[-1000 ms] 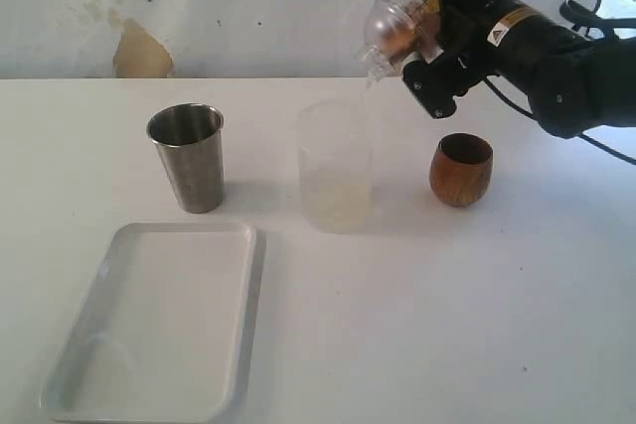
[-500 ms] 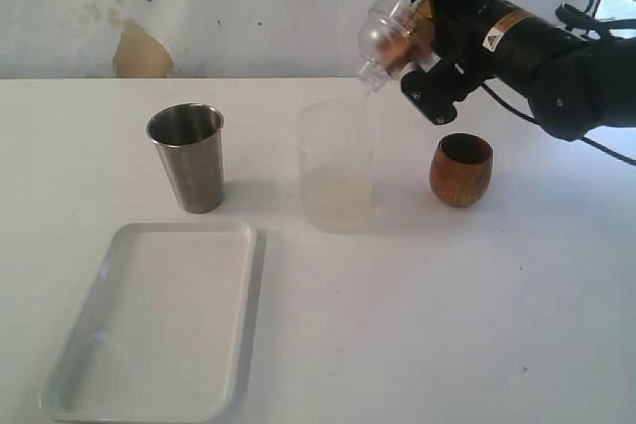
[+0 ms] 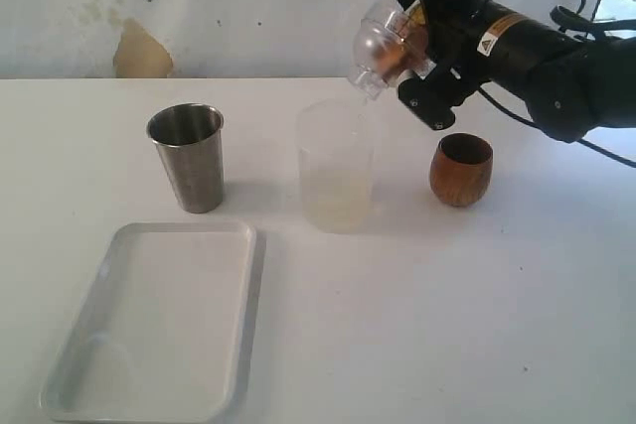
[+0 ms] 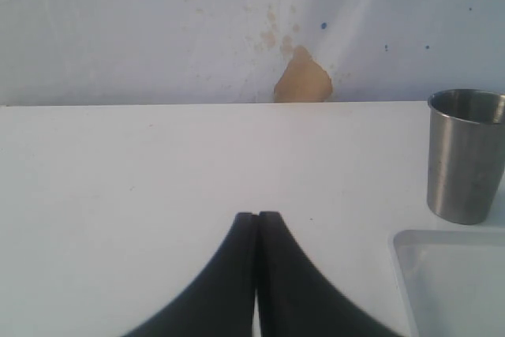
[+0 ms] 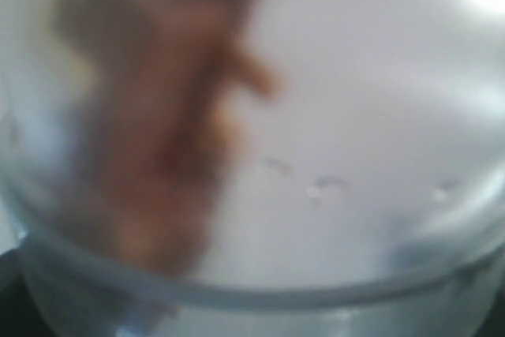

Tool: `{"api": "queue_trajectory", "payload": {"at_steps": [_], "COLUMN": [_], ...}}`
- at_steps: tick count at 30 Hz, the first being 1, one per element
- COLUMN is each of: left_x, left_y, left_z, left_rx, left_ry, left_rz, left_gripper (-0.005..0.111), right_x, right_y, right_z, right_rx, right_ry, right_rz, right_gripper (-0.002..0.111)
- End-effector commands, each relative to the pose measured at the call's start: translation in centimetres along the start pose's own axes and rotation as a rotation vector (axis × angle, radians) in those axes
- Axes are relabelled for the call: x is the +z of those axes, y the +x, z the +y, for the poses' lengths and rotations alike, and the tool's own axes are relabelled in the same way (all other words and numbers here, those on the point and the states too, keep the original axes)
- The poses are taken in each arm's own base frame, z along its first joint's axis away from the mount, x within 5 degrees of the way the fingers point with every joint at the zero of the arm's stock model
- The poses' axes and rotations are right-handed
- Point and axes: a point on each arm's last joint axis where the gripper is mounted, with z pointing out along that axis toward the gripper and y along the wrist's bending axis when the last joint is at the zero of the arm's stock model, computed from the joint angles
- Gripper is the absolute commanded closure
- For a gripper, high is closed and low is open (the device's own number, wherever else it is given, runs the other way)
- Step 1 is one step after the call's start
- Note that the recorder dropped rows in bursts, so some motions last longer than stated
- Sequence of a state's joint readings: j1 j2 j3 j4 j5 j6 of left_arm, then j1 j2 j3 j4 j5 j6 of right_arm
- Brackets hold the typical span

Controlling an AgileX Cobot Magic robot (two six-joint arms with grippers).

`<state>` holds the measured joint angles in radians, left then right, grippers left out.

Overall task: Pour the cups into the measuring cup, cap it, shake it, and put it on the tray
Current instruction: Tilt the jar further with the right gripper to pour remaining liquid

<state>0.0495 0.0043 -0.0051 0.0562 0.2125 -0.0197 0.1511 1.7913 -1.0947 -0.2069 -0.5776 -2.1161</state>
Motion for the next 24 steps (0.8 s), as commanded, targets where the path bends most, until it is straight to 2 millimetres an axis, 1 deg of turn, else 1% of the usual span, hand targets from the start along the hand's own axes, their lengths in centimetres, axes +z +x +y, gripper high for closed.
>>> {"api": "queue_trajectory", "payload": {"at_steps": [1,6,11,14,18,24], "left_x": [0.0,0.0,0.0,0.0,0.0,0.0], "left_y": [0.1,0.1,0.1,0.1,0.1,0.1], "left_z": [0.0,0.0,0.0,0.0,0.0,0.0], "left_rx": [0.003,0.003,0.003,0.003,0.003,0.003], "left_ry": [0.002,0.002,0.002,0.002,0.002,0.002], "left_rz": [-0.01,-0.01,-0.01,-0.01,-0.01,-0.01], "left_gripper": [0.106,0.106,0.106,0.106,0.106,0.106], "right_x": [-0.1,0.0,1.6,2.0,2.0,2.0], "right_y": [0.6,0.8,-0.5,-0.6,-0.6,-0.7], "right_z": [-0.9,-0.4,1.4,1.5,1.4,0.7], "right_rx": [-0.002,0.07,0.074,0.074,0.062,0.008], "right_ry": [0.037,-0.005,-0.043,-0.038,-0.029,0.032], "right_rz": [0.035,0.062,0.033,0.036,0.032,0.024], "right_gripper": [0.108,0.108,0.108,0.108,0.108,0.108]}}
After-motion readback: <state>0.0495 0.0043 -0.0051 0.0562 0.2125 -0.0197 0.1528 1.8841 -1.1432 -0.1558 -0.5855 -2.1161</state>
